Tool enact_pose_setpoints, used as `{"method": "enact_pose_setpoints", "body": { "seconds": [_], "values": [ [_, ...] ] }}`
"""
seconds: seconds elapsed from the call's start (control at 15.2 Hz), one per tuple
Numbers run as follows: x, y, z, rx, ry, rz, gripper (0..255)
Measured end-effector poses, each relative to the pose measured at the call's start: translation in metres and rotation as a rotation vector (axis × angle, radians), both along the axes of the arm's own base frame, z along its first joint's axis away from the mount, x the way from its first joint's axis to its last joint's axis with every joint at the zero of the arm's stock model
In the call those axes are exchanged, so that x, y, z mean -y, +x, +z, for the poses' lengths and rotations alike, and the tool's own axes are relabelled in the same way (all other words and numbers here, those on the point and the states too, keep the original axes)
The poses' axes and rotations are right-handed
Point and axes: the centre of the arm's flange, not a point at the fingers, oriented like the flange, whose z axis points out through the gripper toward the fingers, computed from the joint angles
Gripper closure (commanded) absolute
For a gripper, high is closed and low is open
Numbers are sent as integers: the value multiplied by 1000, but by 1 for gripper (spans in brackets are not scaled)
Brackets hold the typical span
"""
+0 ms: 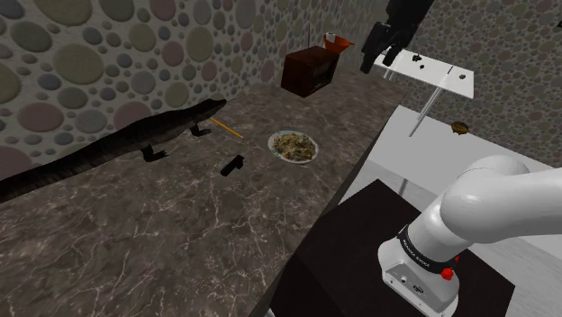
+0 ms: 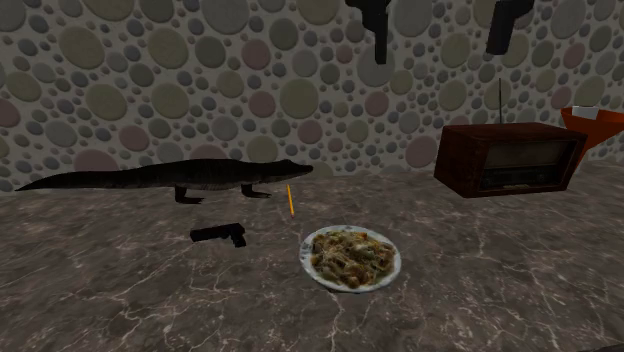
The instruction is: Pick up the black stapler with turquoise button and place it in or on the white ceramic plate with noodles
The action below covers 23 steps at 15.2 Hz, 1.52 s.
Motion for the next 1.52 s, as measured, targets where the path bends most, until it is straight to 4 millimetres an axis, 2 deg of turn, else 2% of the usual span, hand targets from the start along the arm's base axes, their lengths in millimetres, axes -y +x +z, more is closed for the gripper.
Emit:
{"method": "enact_pose_setpoints", "body": {
  "seconds": [0.13,0.26,0.79,1.25,1.52],
  "values": [
    [-5,0,-4,-1,2,-14,0],
    [-21,0,-17,-2,7,-65,0],
    [-98,9,-84,-7,36,-326,0],
    [-166,32,-142,-12,62,-557,0],
    [-201,57,-175,-14,76,-689,0]
  ]
}}
